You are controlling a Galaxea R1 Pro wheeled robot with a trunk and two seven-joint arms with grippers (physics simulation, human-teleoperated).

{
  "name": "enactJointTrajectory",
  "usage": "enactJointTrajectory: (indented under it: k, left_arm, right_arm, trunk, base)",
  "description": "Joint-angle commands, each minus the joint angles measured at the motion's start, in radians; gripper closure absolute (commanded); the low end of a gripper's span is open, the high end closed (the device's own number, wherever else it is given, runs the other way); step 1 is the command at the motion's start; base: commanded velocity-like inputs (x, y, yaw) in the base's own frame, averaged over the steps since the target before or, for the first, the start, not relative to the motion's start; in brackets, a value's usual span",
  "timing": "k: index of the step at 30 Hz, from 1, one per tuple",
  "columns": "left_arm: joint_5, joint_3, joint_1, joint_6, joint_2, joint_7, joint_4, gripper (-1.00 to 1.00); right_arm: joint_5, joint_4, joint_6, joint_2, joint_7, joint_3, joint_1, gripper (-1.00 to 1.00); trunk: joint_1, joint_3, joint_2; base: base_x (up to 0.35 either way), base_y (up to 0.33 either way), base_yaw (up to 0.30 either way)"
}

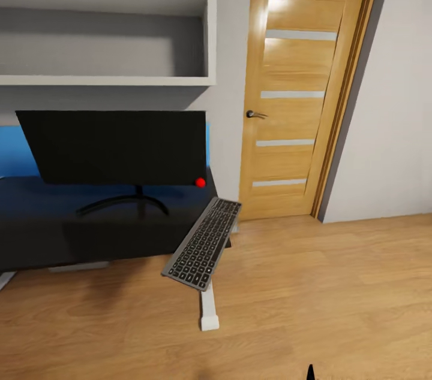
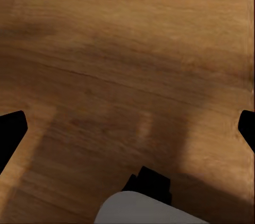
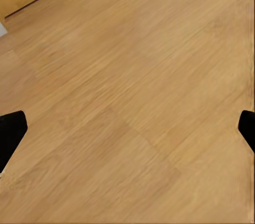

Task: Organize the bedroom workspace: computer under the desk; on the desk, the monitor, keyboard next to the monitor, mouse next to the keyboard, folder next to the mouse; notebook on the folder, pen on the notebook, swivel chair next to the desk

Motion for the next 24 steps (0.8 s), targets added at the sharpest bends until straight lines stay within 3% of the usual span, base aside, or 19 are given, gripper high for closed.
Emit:
enactJointTrajectory:
  k: [1,7,11,17,24]
  left_arm:
    - [0.011,-0.008,0.000,-0.004,0.001,0.007,-0.002,-1.00]
    - [0.010,-0.010,0.000,-0.004,0.001,0.007,-0.002,-1.00]
    - [0.005,-0.016,0.000,-0.004,-0.008,0.007,-0.002,-1.00]
    - [-0.020,-0.090,0.000,-0.006,-0.014,0.009,0.003,-1.00]
    - [-0.023,-0.107,0.000,-0.007,-0.015,0.009,0.004,-1.00]
  right_arm:
    - [0.002,0.000,-0.002,0.000,-0.010,0.007,-0.001,-1.00]
    - [0.001,0.000,-0.002,0.001,-0.010,0.007,-0.001,-1.00]
    - [0.001,0.000,-0.002,0.001,-0.010,0.007,-0.001,-1.00]
    - [0.001,0.016,-0.002,0.001,-0.011,0.005,-0.001,-1.00]
    - [0.001,0.031,-0.003,0.002,-0.013,0.005,-0.001,-1.00]
  trunk:
    - [0.000,-0.002,0.000]
    - [0.000,-0.007,0.000]
    - [0.000,-0.010,0.000]
    - [0.000,-0.013,0.000]
    - [0.000,-0.015,0.000]
  base:
    - [0.107,-0.331,-0.243]
    - [0.076,-0.299,-0.243]
    - [0.009,-0.073,-0.249]
    - [0.001,-0.007,-0.266]
    - [0.000,-0.001,-0.275]
